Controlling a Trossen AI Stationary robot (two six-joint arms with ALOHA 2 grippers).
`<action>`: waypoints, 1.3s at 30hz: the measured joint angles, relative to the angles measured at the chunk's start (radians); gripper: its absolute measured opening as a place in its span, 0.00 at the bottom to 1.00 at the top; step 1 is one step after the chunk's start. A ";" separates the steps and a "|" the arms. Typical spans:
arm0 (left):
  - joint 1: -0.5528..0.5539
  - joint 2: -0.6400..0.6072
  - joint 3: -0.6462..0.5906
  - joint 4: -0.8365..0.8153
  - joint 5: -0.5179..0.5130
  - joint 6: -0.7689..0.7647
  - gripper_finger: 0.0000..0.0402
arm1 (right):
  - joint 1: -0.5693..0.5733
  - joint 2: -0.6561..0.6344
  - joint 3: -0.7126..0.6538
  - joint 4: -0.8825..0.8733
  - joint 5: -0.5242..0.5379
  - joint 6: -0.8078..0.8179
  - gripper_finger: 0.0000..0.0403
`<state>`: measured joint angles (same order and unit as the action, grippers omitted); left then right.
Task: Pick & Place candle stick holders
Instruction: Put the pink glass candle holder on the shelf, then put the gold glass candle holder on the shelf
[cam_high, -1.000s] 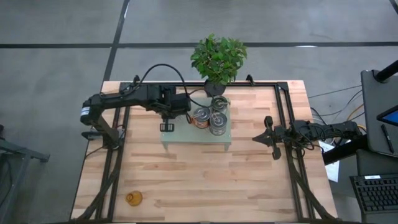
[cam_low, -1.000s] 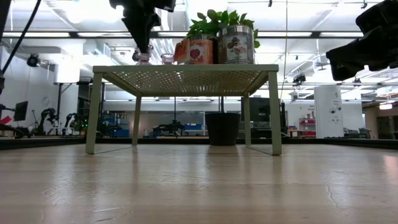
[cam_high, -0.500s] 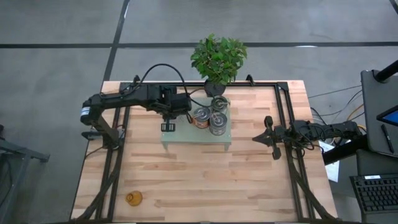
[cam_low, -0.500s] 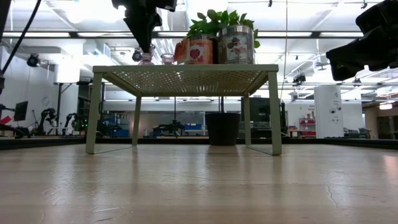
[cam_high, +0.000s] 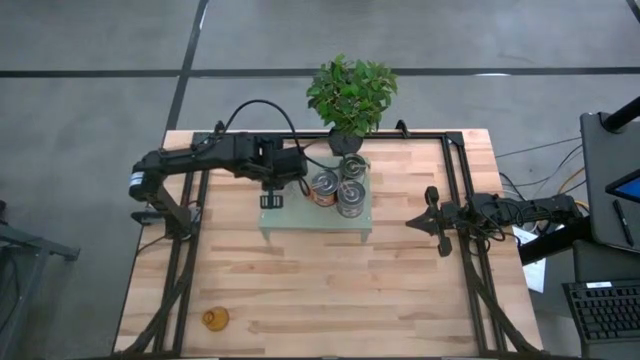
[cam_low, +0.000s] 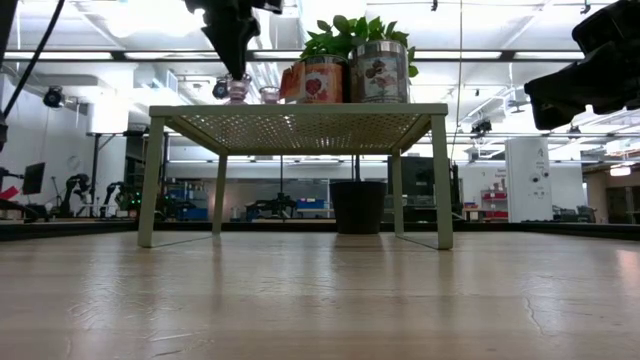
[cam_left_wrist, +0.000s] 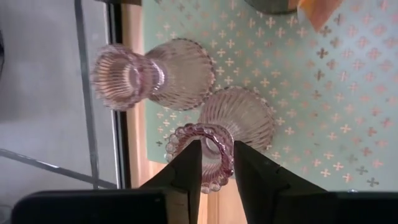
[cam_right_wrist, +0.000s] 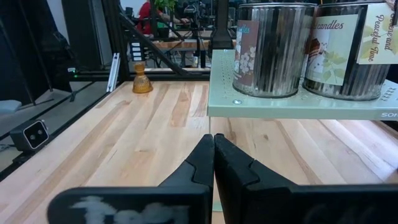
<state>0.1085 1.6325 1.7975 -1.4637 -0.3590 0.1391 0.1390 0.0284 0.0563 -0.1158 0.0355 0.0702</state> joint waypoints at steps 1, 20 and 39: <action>0.000 0.000 0.009 0.000 -0.001 0.000 0.23 | 0.000 0.000 0.000 0.000 0.000 0.000 0.02; -0.132 -0.021 0.154 -0.105 0.236 -0.234 0.25 | 0.000 0.000 0.000 0.000 0.000 0.000 0.02; -0.832 -0.034 -0.026 -0.086 0.204 -1.111 0.25 | 0.000 0.002 0.000 0.000 0.000 0.000 0.02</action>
<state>-0.7235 1.5989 1.7714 -1.5500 -0.1555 -0.9721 0.1390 0.0299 0.0563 -0.1159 0.0356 0.0700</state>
